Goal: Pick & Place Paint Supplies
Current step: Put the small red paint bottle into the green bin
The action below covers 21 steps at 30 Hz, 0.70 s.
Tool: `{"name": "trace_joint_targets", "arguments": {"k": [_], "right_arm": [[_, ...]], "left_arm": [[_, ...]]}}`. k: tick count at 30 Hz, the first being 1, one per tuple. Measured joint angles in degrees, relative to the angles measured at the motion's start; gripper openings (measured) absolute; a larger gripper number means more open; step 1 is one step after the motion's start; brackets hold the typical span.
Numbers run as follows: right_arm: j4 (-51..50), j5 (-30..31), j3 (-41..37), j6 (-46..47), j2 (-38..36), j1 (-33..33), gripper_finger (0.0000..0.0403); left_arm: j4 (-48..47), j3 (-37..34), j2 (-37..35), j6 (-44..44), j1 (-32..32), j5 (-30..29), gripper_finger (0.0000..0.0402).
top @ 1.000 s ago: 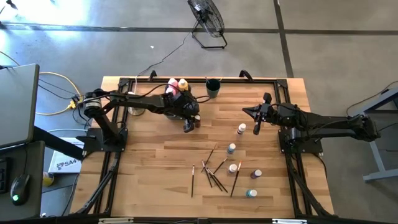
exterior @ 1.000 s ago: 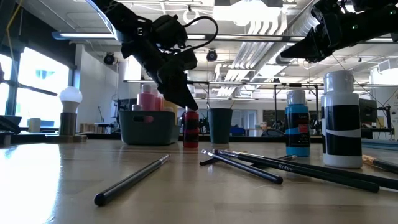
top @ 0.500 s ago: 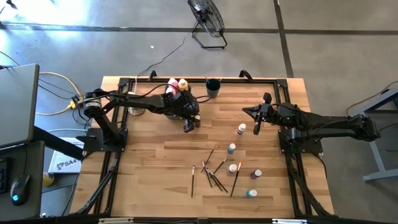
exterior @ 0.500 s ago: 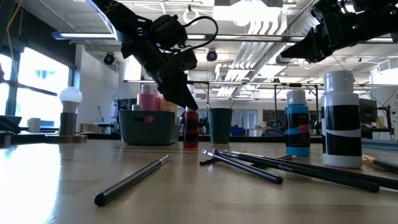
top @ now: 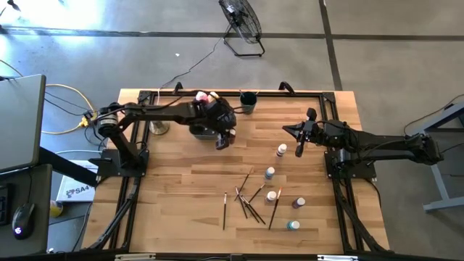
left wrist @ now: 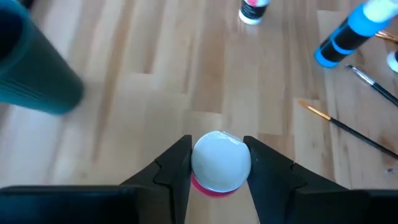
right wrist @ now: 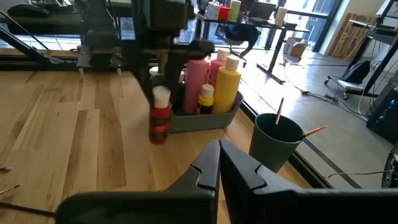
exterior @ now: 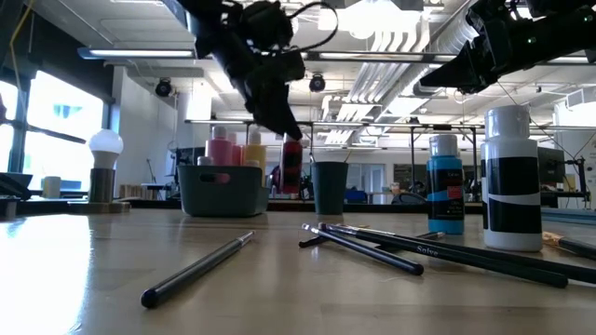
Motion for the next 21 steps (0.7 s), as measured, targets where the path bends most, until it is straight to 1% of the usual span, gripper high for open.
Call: {"name": "trace_joint_targets", "arguments": {"k": [8, 12, 16, 21], "right_arm": [[-0.2, 0.0, 0.0, 0.1, 0.0, 0.0, 0.0004], [-0.4, 0.0, 0.0, 0.1, 0.0, 0.0, 0.0004], [-0.5, 0.0, 0.0, 0.2, 0.0, 0.0, 0.0004], [-0.5, 0.0, 0.0, 0.2, 0.0, 0.0, 0.0004]], "left_arm": [[-10.9, 9.5, -0.1, -0.4, 0.1, -11.6, 0.0129], [-13.6, 10.4, -2.0, -1.7, 0.2, -15.4, 0.0129], [-17.4, 10.4, -4.9, -4.1, 1.5, -16.6, 0.0125], [-22.2, 10.3, -8.4, -7.0, 4.6, -16.7, 0.0124]]}}
